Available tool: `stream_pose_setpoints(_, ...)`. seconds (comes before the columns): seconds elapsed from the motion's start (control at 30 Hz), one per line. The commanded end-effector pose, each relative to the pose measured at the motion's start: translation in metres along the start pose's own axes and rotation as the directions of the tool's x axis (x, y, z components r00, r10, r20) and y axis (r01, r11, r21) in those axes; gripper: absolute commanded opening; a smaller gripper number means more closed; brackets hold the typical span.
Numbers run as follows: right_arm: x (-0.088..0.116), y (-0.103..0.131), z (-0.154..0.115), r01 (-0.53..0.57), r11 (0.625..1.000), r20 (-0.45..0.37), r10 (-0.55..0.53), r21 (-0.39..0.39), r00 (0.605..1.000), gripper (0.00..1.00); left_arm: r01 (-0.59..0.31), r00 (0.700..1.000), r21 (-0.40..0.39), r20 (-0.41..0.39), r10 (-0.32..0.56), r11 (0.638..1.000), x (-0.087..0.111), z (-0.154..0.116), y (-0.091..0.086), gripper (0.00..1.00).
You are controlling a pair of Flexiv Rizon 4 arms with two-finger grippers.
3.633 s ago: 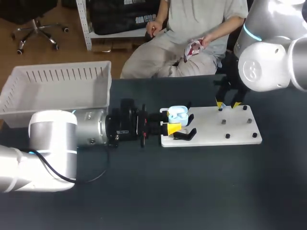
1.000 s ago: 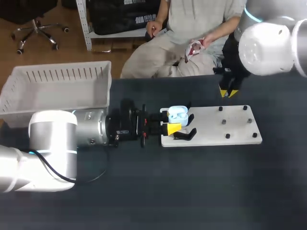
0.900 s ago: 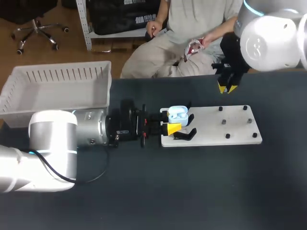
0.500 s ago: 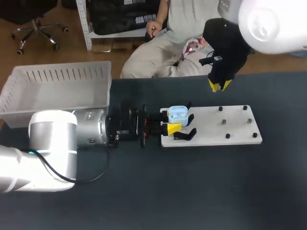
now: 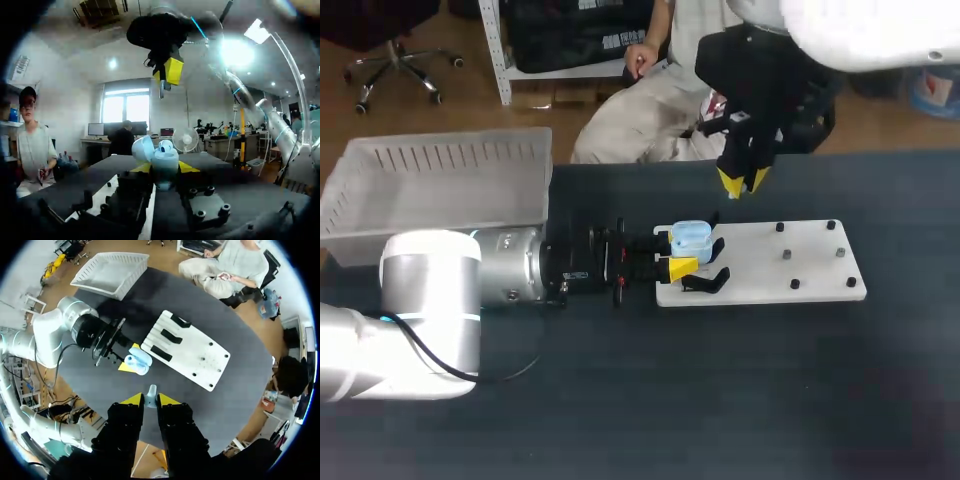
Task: Pick up each earbud case from the left stands, insert the matching earbuds, close the lid, and place the case in the box.
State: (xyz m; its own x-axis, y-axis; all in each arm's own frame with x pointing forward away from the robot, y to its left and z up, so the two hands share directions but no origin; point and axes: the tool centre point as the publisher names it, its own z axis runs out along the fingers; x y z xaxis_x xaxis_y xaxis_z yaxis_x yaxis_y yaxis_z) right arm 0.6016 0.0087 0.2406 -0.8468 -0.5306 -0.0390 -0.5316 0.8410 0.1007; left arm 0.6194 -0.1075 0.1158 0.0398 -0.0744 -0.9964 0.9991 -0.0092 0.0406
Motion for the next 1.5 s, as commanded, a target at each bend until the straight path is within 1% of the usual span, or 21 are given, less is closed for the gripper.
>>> stream_pose_setpoints(0.03,-0.002,0.000,-0.001,0.000,1.000,-0.007,0.000,0.000,1.000,0.00,-0.002,1.000,-0.003,0.003,0.002,1.000,0.001,0.000,0.000,0.00)
stream_pose_setpoints(0.27,-0.002,0.000,-0.001,0.000,1.000,-0.007,0.000,0.000,1.000,0.00,-0.002,1.000,-0.003,0.003,0.002,1.000,0.001,0.000,0.000,0.00)
stream_pose_setpoints(0.3,-0.006,0.004,-0.001,0.010,1.000,-0.025,-0.009,0.027,1.000,0.00,-0.002,1.000,-0.003,0.003,0.002,1.000,0.001,0.000,0.000,0.00)
stream_pose_setpoints(0.37,-0.013,0.014,-0.001,0.041,0.998,-0.039,-0.039,0.045,0.998,0.00,-0.002,1.000,-0.003,0.003,0.002,1.000,0.001,0.000,0.000,0.00)
stream_pose_setpoints(0.4,-0.016,0.020,0.001,0.056,0.996,-0.055,-0.052,0.066,0.997,0.00,-0.002,1.000,-0.003,0.003,0.002,1.000,0.001,0.000,0.000,0.00)
stream_pose_setpoints(0.5,-0.017,0.027,0.007,0.077,0.994,-0.074,-0.071,0.083,0.995,0.00,-0.002,1.000,-0.003,0.003,0.002,1.000,0.001,0.000,0.000,0.00)
stream_pose_setpoints(0.87,-0.014,0.043,0.023,0.114,0.990,-0.087,-0.107,0.081,0.990,0.00,-0.002,1.000,-0.003,0.003,0.002,1.000,0.001,0.000,0.000,0.00)
stream_pose_setpoints(1.07,-0.014,0.048,0.031,0.135,0.986,-0.070,-0.128,0.103,0.989,0.00,-0.002,1.000,-0.003,0.003,0.002,1.000,0.001,0.000,0.000,0.00)
stream_pose_setpoints(1.5,-0.017,0.056,0.050,0.158,0.981,-0.087,-0.148,0.115,0.985,0.00,-0.002,1.000,-0.003,0.003,0.002,1.000,0.001,0.000,0.000,0.00)
